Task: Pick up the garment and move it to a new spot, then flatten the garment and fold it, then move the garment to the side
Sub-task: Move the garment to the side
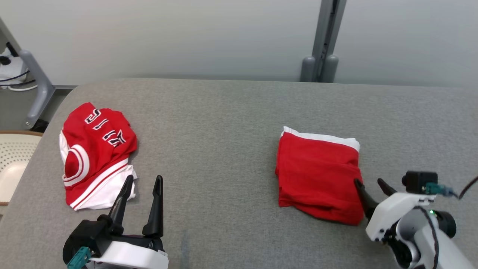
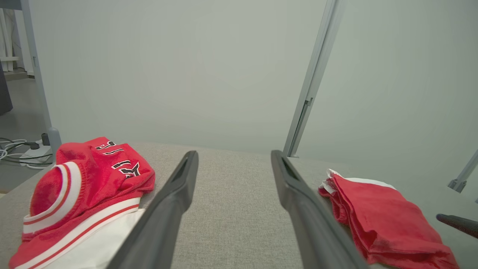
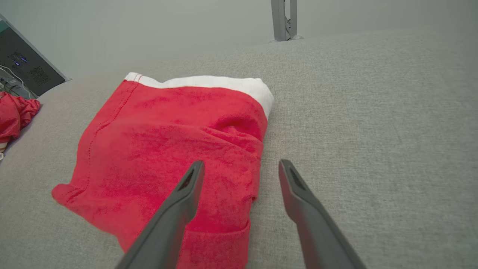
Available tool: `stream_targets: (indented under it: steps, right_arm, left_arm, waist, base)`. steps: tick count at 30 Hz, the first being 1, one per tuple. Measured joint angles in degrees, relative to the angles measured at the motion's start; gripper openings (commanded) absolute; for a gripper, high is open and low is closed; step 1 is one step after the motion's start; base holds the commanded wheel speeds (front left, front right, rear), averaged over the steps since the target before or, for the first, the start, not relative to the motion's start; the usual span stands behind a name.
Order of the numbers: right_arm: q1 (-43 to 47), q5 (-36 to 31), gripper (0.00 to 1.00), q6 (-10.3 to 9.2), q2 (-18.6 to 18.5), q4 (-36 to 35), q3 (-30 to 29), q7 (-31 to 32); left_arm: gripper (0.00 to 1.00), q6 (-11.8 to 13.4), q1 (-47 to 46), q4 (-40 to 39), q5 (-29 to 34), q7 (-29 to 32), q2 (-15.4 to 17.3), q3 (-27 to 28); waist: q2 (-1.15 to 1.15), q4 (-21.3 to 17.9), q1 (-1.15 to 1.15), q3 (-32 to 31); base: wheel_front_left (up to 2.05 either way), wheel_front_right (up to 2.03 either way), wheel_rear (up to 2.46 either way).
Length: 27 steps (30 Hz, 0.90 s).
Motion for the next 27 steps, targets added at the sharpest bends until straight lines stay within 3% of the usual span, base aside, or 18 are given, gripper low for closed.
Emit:
stream_targets:
  steps: [7,12,25,27]
  right_arm:
    - [-7.35,4.61,1.0,-0.01,-2.01,7.15,-0.89,10.82]
    - [-9.76,8.87,1.0,-0.01,-0.79,11.25,-1.77,16.89]
    - [-12.62,12.55,1.0,0.01,-0.98,20.43,-4.21,17.27]
    - [-12.9,13.49,0.4,0.01,-0.66,20.6,-4.13,16.82]
  left_arm:
    - [1.0,0.18,-0.02,0.42,-0.52,0.0,0.01,-0.58]
    - [1.0,0.16,-0.26,0.62,-0.69,0.0,0.0,-0.79]
    - [1.0,0.11,-0.75,0.68,-0.85,0.0,0.01,-0.77]
    - [1.0,0.1,-0.87,0.79,-0.85,0.0,-0.01,-0.73]
  waist:
    - [0.0,2.83,0.0,0.25]
    - [0.0,4.28,0.0,0.46]
    - [0.0,6.5,0.0,1.91]
    - [0.0,6.56,0.0,1.98]
  base:
    - [0.0,0.0,0.0]
    - [0.0,0.0,0.0]
    - [0.0,0.0,0.0]
    - [0.0,0.0,0.0]
